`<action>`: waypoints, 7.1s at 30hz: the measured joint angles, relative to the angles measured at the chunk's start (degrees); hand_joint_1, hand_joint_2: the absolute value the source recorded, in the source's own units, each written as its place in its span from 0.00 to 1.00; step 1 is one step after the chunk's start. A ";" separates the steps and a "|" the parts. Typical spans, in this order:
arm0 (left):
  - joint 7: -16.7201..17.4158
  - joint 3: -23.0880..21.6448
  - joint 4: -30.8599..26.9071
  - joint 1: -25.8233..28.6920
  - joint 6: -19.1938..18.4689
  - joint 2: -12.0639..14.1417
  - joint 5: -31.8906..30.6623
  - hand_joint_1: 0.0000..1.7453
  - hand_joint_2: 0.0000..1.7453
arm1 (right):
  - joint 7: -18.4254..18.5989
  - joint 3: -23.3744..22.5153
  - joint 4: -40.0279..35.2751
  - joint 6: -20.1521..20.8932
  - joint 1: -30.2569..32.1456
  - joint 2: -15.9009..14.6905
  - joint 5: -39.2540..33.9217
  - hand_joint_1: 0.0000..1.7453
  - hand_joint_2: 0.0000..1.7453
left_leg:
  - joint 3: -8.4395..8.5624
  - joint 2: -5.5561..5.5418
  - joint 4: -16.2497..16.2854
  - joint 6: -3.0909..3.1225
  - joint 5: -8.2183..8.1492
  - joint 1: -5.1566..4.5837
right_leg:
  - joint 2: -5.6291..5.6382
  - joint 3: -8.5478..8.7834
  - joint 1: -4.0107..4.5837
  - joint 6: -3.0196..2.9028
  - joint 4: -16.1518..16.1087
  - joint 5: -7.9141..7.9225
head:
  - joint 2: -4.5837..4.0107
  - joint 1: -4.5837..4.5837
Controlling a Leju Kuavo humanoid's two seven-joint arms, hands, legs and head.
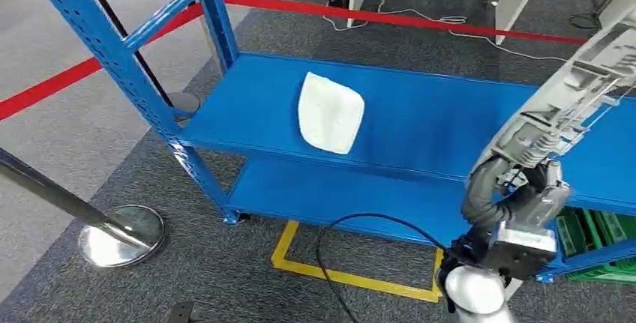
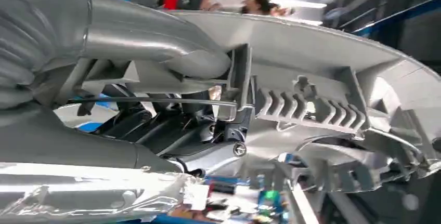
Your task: Take the parts from the cabinet and place them on the table.
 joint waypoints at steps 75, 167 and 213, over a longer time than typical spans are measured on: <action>-2.25 7.23 -0.04 0.02 -5.16 0.37 5.25 0.00 1.00 | -1.66 14.90 -6.66 -0.20 9.73 -1.22 8.65 1.00 1.00 | -3.28 0.41 11.21 -1.47 -3.88 -0.67 | 0.35 0.75 1.07 -4.00 -2.09 -0.17 | 0.00 -0.66; -2.84 8.57 -0.15 -0.26 -6.34 0.64 5.68 0.00 1.00 | -4.65 11.80 -6.33 -0.24 10.35 0.85 8.06 1.00 1.00 | -1.98 0.95 10.74 -1.70 -1.65 -0.86 | 0.20 1.78 1.03 -3.64 -4.20 1.09 | 0.00 -0.72; -3.96 6.97 -0.15 -0.04 -4.13 0.57 1.51 0.00 1.00 | -9.11 10.77 -8.76 -0.24 11.43 1.51 11.43 1.00 1.00 | 2.25 0.89 -1.64 1.16 0.57 -0.89 | 0.18 -0.03 0.75 -1.12 4.68 -2.54 | 0.00 -0.55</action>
